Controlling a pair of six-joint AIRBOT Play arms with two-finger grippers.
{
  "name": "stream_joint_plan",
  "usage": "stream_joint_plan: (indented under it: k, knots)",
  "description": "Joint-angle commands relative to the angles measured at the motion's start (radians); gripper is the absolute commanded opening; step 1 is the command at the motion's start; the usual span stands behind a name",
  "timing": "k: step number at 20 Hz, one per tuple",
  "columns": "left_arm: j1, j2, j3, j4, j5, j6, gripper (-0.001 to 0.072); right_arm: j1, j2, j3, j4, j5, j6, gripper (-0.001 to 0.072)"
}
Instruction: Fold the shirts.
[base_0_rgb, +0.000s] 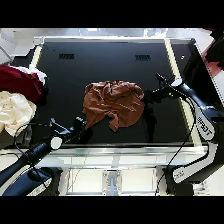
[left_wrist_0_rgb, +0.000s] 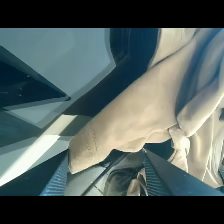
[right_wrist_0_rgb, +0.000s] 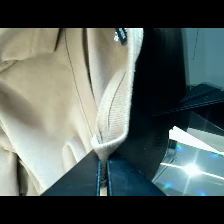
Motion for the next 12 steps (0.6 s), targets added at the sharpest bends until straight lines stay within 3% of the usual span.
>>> stream_joint_plan:
  k: [1,2,3,4,5,9,12]
  knots:
    - [-0.005,-0.023,0.004,-0.018,0.021,0.003,0.0478,-0.001,0.002,0.001,0.0,-0.001,0.0,0.0021]
    - [-0.005,-0.032,0.005,-0.031,0.032,0.003,0.047,-0.001,0.002,0.001,0.0,0.0,0.0,0.0021]
    - [-0.005,-0.042,0.005,-0.032,0.048,0.003,0.0348,-0.001,0.002,0.001,0.0,0.0,0.0,0.002]
    - [-0.005,-0.05,0.006,-0.032,0.063,0.003,0.014,-0.001,0.002,0.001,0.0,0.0,0.0,0.0021]
    - [-0.005,-0.056,0.011,-0.032,0.066,0.003,0.0052,-0.001,0.002,0.001,0.0,0.0,0.0,0.0021]
    - [-0.003,-0.064,0.051,-0.027,0.132,0.004,0.0017,-0.001,0.007,0.001,0.0,0.005,0.002,0.0019]
    - [0.056,0.027,0.092,0.048,0.301,0.004,0.0016,-0.009,0.109,0.006,-0.073,0.016,0.008,0.0018]
